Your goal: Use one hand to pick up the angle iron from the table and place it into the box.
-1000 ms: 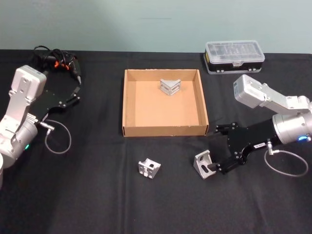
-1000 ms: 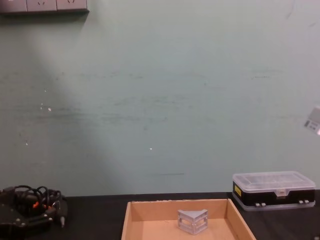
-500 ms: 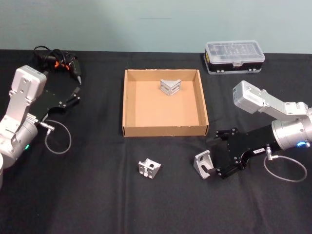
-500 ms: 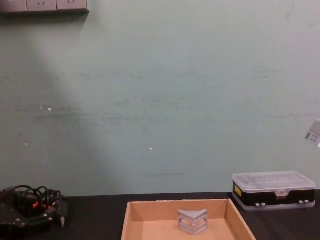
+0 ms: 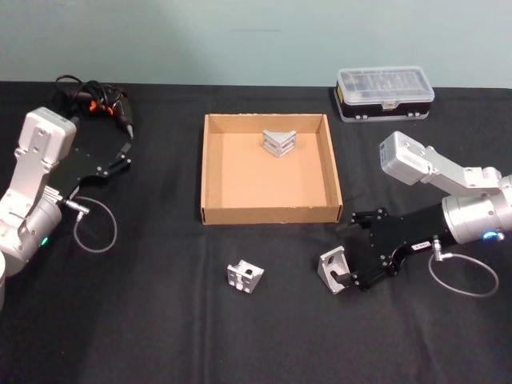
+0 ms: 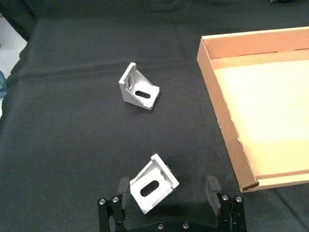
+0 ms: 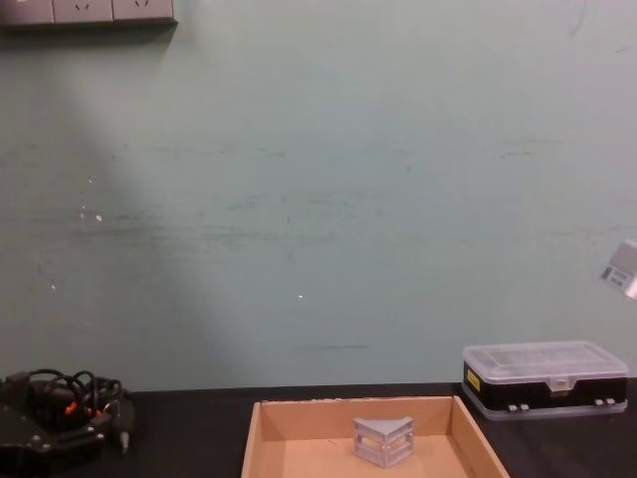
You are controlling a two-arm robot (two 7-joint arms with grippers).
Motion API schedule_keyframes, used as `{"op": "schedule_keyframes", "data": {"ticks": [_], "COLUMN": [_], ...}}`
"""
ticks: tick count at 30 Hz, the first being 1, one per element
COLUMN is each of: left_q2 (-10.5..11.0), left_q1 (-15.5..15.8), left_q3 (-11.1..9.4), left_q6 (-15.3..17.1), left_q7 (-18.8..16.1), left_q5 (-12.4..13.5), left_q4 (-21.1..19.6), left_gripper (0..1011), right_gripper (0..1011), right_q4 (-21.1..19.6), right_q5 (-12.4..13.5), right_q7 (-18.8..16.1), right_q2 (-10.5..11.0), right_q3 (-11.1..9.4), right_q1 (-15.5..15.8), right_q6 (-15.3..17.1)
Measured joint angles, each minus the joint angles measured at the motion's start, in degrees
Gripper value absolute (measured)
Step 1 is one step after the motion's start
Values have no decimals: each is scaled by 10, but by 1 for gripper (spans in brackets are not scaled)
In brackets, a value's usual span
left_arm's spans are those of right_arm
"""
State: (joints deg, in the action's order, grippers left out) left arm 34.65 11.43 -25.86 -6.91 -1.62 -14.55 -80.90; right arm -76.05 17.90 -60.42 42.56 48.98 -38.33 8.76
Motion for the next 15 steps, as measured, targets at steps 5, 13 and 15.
{"op": "schedule_keyframes", "data": {"ticks": [5,13,15], "left_q2": [0,0,0], "left_q1": [0,0,0], "left_q3": [0,0,0], "left_q6": [0,0,0], "left_q7": [0,0,0], "left_q5": [0,0,0], "left_q4": [0,0,0], "left_gripper": [1000,1000,1000], "right_gripper": [1003,1003,1003], "right_q4": [4,13,14], "right_q5": [1,1,1], "right_q7": [-1,-7,-9], "right_q2": [-5,-15,-16], "right_q3": [2,9,11], "right_q1": [-1,-6,-8], "right_q6": [-4,-7,-7]}}
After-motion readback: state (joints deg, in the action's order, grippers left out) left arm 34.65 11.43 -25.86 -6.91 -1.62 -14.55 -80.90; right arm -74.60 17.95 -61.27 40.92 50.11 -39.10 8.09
